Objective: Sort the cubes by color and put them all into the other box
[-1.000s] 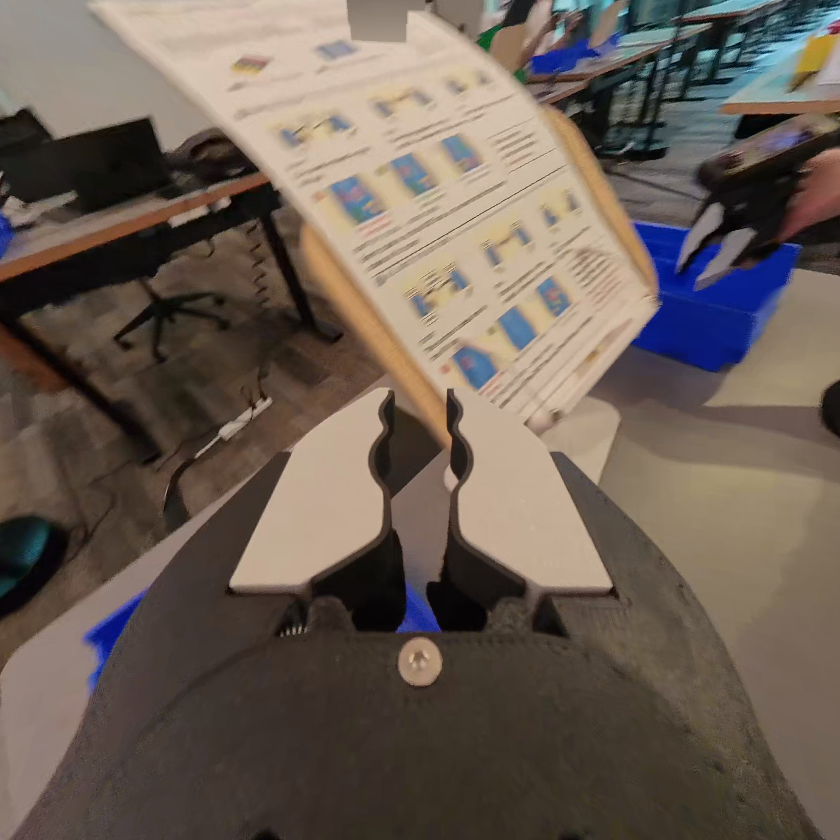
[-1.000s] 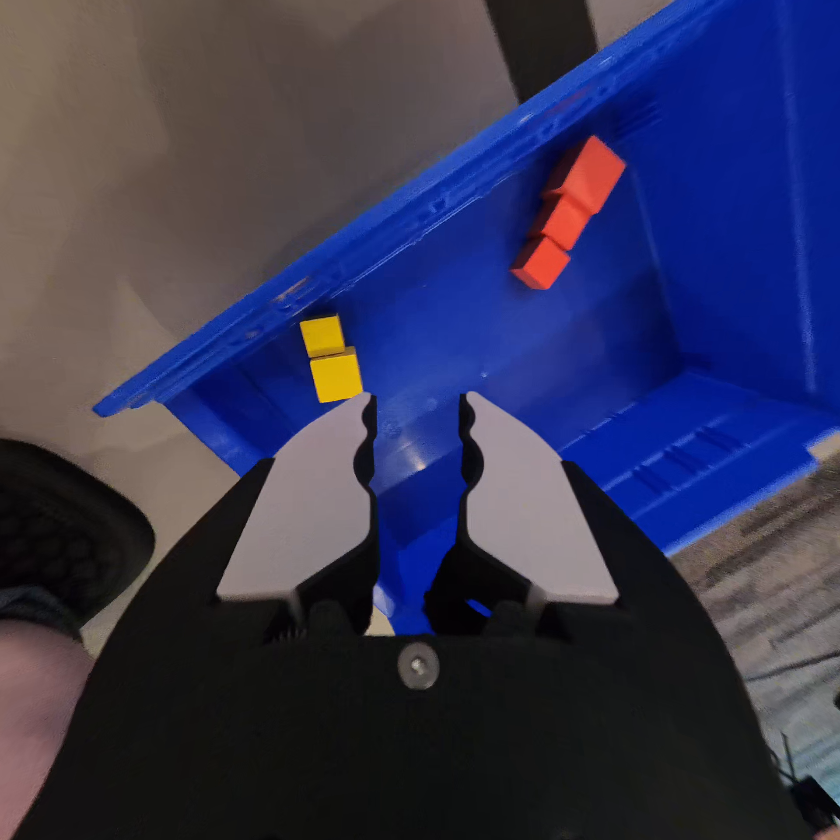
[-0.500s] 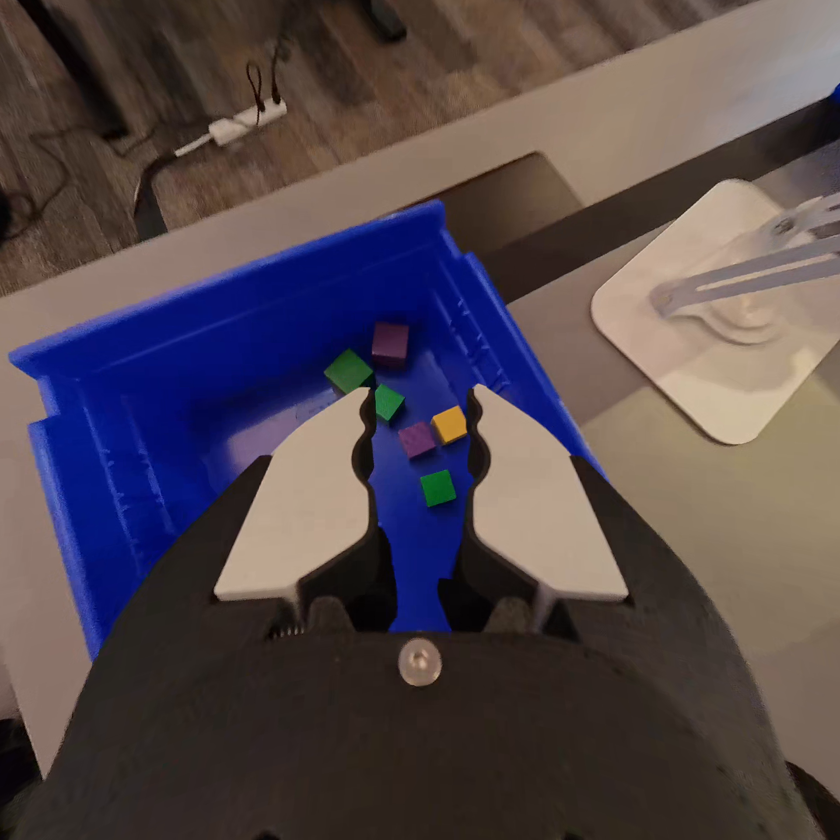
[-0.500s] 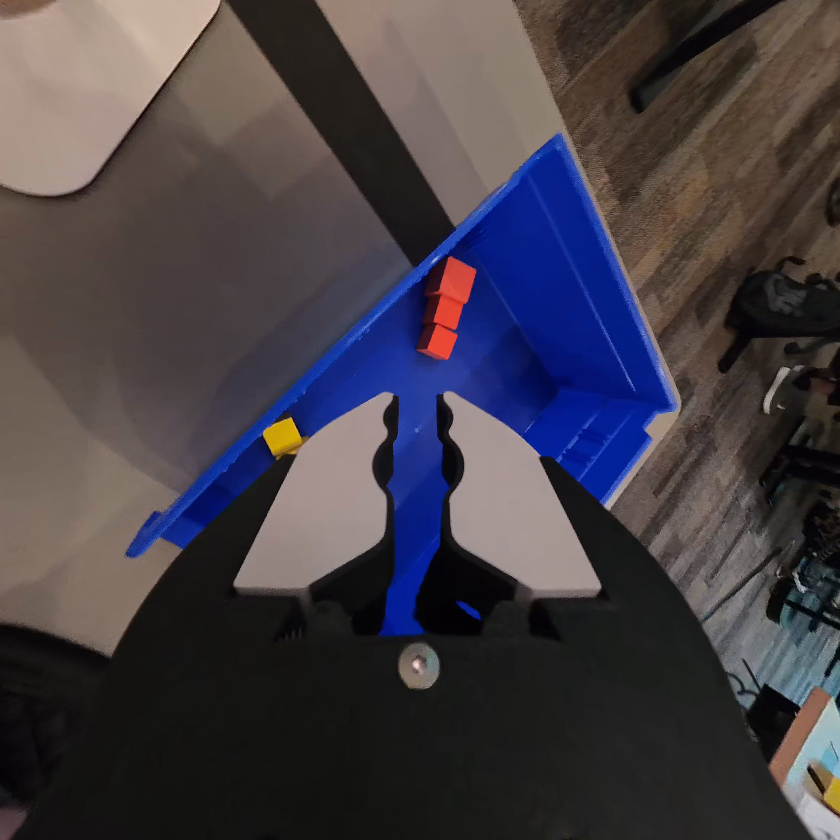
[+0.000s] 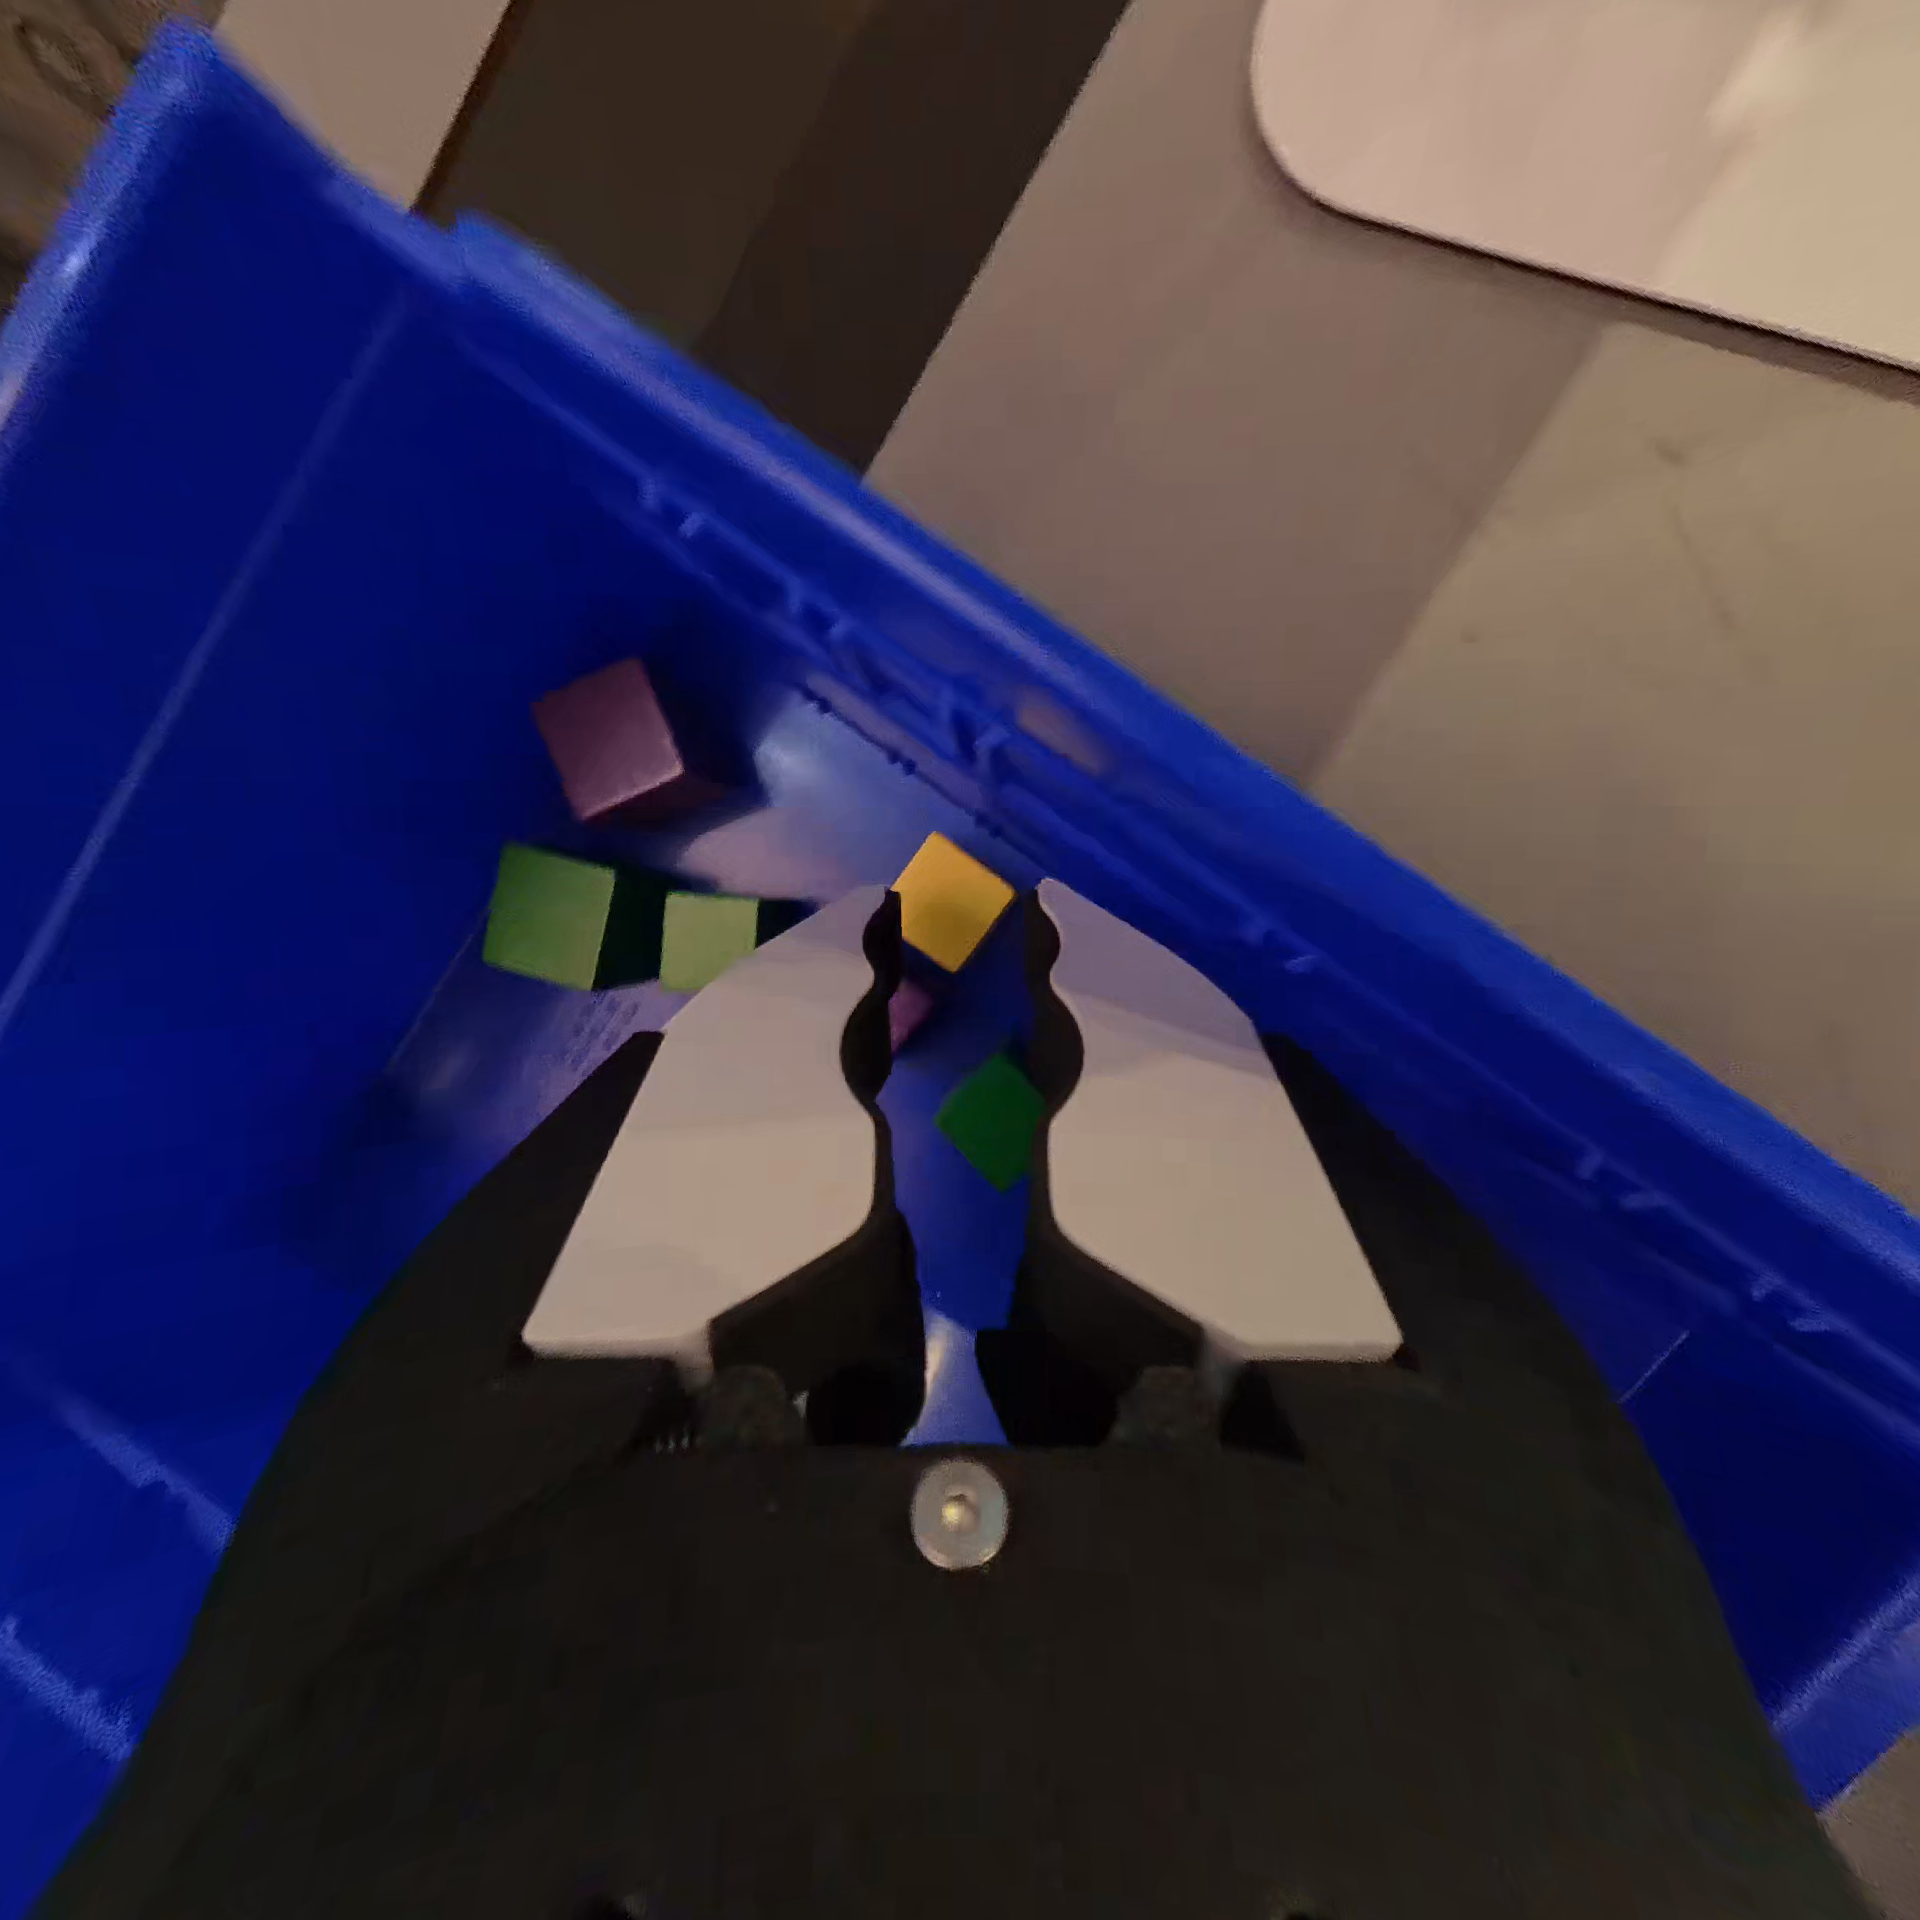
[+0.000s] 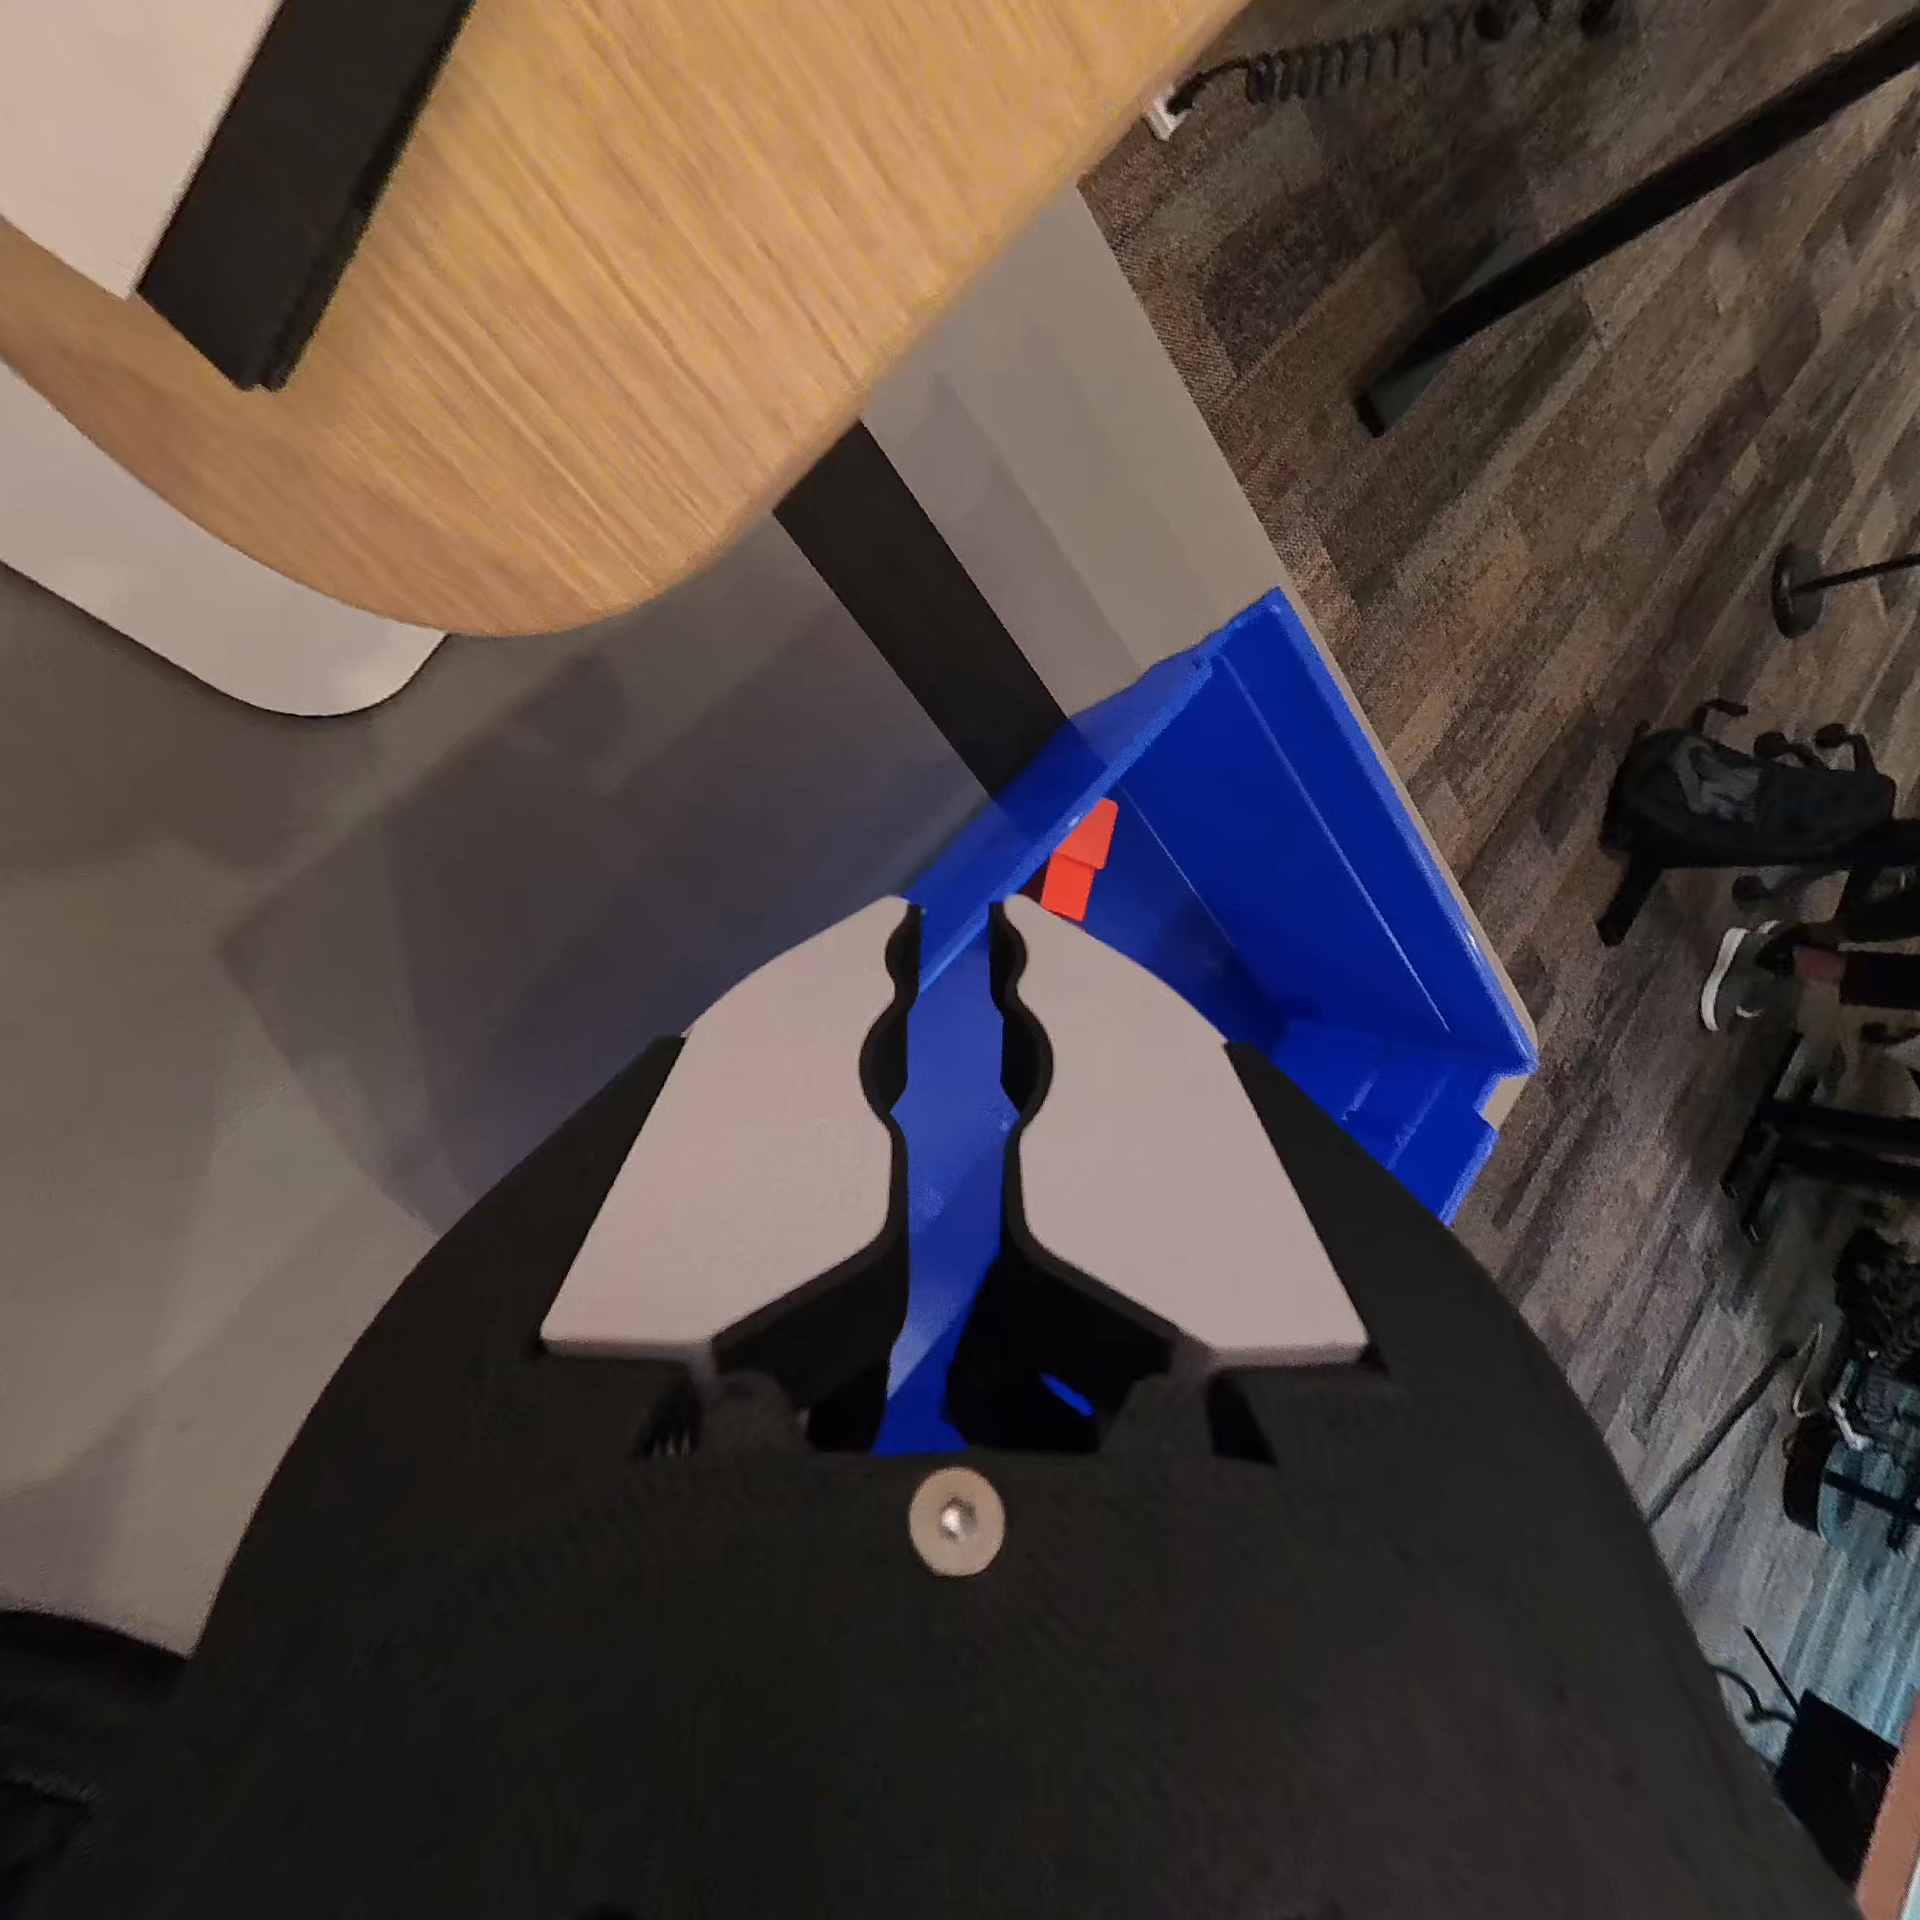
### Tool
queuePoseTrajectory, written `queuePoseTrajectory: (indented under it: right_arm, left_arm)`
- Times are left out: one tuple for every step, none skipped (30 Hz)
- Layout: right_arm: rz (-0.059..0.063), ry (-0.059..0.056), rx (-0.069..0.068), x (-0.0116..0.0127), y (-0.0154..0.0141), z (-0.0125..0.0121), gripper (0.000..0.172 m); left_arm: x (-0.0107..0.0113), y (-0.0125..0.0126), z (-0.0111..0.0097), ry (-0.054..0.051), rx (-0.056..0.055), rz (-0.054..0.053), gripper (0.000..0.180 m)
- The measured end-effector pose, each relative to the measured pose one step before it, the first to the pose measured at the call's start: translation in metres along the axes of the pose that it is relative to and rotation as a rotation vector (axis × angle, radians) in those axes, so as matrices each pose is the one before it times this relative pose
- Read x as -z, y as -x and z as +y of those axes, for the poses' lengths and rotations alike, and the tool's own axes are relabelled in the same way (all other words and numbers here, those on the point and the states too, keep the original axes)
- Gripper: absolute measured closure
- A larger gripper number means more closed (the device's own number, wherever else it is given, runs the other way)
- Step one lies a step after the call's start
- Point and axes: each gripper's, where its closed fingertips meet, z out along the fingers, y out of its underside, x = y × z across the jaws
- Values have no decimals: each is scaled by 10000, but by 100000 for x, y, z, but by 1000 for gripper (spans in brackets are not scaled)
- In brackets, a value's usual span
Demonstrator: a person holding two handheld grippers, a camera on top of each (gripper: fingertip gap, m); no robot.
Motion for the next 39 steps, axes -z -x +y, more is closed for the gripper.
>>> queuePoseTrajectory:
  right_arm:
    - [-109, -95, 37, -53, 181, -168, 159]
    - [-149, -72, 58, -63, 237, -134, 159]
    - [-68, -40, 40, -28, 90, -57, 159]
    - [22, -64, 0, 54, -82, -80, 160]
    - [-82, -111, -21, 49, 44, -138, 161]
    - [-158, -107, 9, 6, 194, -150, 161]
    - [-60, -56, 21, 2, 73, -77, 161]
    - [-12, 5, 24, -9, 12, -6, 161]
    - [4, 14, 56, 20, -18, 32, 161]
    - [1, -20, 9, 36, -65, 23, 161]
    - [-35, -17, -53, 14, -44, 50, 161]
    - [-19, 15, -26, 22, -70, 117, 161]
    - [28, 31, -9, 41, -117, 126, 161]
    - [63, 11, -18, 63, -165, 85, 161]
    - [51, -13, -19, 87, -129, 19, 162]
    - [8, -32, -7, 78, -28, -46, 162]
    - [38, -54, 14, 90, -34, -114, 162]
    - [26, -68, 33, 103, 25, -189, 163]
    - [-35, -55, 44, 111, 154, -185, 163]
    - [-29, -44, 72, 117, 172, -192, 163]
    - [57, -71, 112, 159, 70, -250, 163]
    - [71, -89, 89, 212, 50, -305, 163]
    - [75, -159, 67, 300, 40, -440, 163]
    - [62, -253, 131, 369, 102, -596, 162]
    - [67, -321, 186, 419, 137, -737, 161]
    - [88, -358, 176, 448, 158, -854, 160]
    - [52, -360, 177, 445, 219, -938, 159]
    - [33, -458, 272, 452, 333, -1113, 158]
    - [67, -556, 366, 446, 411, -1342, 156]
    - [132, -552, 358, 395, 365, -1442, 153]
    - [177, -593, 397, 347, 368, -1616, 149]
    - [94, -706, 457, 325, 611, -1808, 147]
    - [35, -738, 397, 224, 736, -1894, 145]
    - [18, -689, 343, 89, 777, -1879, 140]
    - [-16, -610, 395, -25, 867, -1823, 135]
    - [24, -592, 484, -63, 882, -1795, 133]
    - [134, -620, 491, -65, 757, -1754, 132]
    - [56, -557, 423, -107, 795, -1596, 128]
    - [-60, -428, 274, -164, 778, -1403, 127]
  left_arm:
    - [-199, -224, -163, -7, -273, 151, 157]
    - [-126, -105, 39, 144, -253, 81, 156]
    - [-92, -47, 45, 146, -262, 34, 154]
    - [-88, 112, 42, 126, -238, -42, 154]
    - [-149, 62, 139, 166, -178, 32, 153]
    - [-230, -43, 249, 195, -131, 115, 152]
    - [-236, 92, 111, 83, -139, 1, 147]
    - [-189, 22, -141, -81, -196, 19, 146]
    - [-250, -30, 45, 57, -189, 39, 146]
    - [-321, 77, 309, 285, -123, -39, 144]
    - [-323, 40, 145, 189, -102, -32, 143]
    - [-247, -43, -43, 3, -63, 44, 144]
    - [-109, -9, -97, -76, 46, 82, 145]
    - [-50, 2, -27, -24, 94, 100, 147]
    - [-68, 75, -4, 27, 30, 14, 158]
    - [-64, 47, -47, -22, -15, 15, 158]
    - [-14, -42, 1, -55, 50, 73, 158]
    - [31, -24, 73, -42, 110, 64, 158]
    - [30, 125, 119, -34, 115, -50, 157]
    - [42, 248, 180, 1, 141, -110, 157]
    - [98, 229, 191, 8, 152, -82, 157]
    - [222, 266, 111, -63, 127, -130, 157]
    - [414, 487, -19, -160, 161, -245, 157]
    - [599, 399, -219, -308, 224, -155, 157]
    - [776, 242, -454, -455, 214, -53, 158]
    - [939, 367, -556, -474, 174, -162, 158]
    - [1098, 405, -599, -442, 197, -185, 158]
    - [1273, 109, -913, -585, 203, -9, 158]
    - [1449, -55, -1317, -744, 150, 12, 158]
    - [1530, -152, -1611, -795, 121, 3, 158]
    - [1505, -554, -1984, -866, 68, 174, 157]
    - [1365, -1112, -2376, -937, -64, 360, 158]
    - [1068, -1442, -2571, -875, -217, 383, 158]
    - [658, -1751, -2526, -704, -320, 440, 158]
    - [199, -2045, -2412, -598, -393, 543, 158]
    - [-294, -2115, -2155, -435, -354, 583, 158]
    - [-783, -1935, -1828, -267, -250, 532, 158]
    - [-1163, -1780, -1604, -235, -157, 530, 158]
    - [-1485, -1858, -1368, -241, -35, 695, 158]
